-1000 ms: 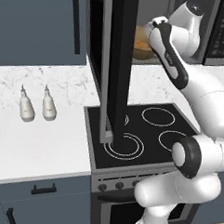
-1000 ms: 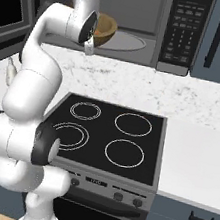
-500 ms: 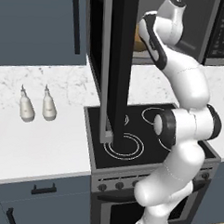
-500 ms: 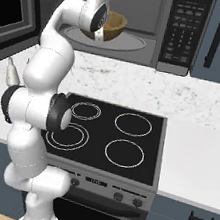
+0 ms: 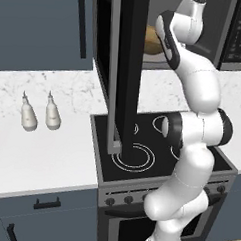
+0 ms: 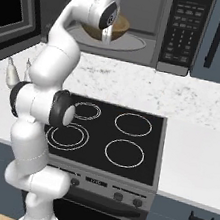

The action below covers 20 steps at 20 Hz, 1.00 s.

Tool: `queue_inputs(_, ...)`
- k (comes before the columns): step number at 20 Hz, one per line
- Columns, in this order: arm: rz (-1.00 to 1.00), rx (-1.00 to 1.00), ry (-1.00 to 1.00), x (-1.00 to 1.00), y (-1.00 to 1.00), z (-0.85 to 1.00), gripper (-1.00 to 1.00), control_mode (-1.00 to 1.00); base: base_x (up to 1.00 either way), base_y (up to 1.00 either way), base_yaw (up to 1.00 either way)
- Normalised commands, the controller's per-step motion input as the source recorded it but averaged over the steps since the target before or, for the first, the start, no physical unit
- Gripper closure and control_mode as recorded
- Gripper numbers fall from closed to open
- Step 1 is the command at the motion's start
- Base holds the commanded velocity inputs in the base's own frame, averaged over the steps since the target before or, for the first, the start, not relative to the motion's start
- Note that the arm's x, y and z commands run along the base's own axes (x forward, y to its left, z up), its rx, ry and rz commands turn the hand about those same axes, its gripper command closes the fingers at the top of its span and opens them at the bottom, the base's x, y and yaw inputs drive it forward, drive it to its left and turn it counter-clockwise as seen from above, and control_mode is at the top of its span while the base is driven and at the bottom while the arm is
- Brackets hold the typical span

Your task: Open the microwave, place the bowl with waffle inside the microwave, then close the microwave door and turn it on.

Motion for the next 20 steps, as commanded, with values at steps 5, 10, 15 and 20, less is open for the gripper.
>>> queue_inputs(5,-0.05,0.14,-0.15,-0.34,-0.12,-0.15,-1.0,-1.0,0.0,0.0,0.0)
queue_inputs(10,-0.03,0.24,-0.34,-0.54,-0.05,0.03,-1.0,-1.0,0.0,0.0,0.0)
queue_inputs(15,0.0,0.09,-0.27,-0.85,-0.03,0.21,-1.0,-1.0,0.0,0.0,0.0)
queue_inputs(20,0.06,-0.06,-0.18,-1.0,-0.01,0.25,1.0,-1.0,0.0,0.0,0.0)
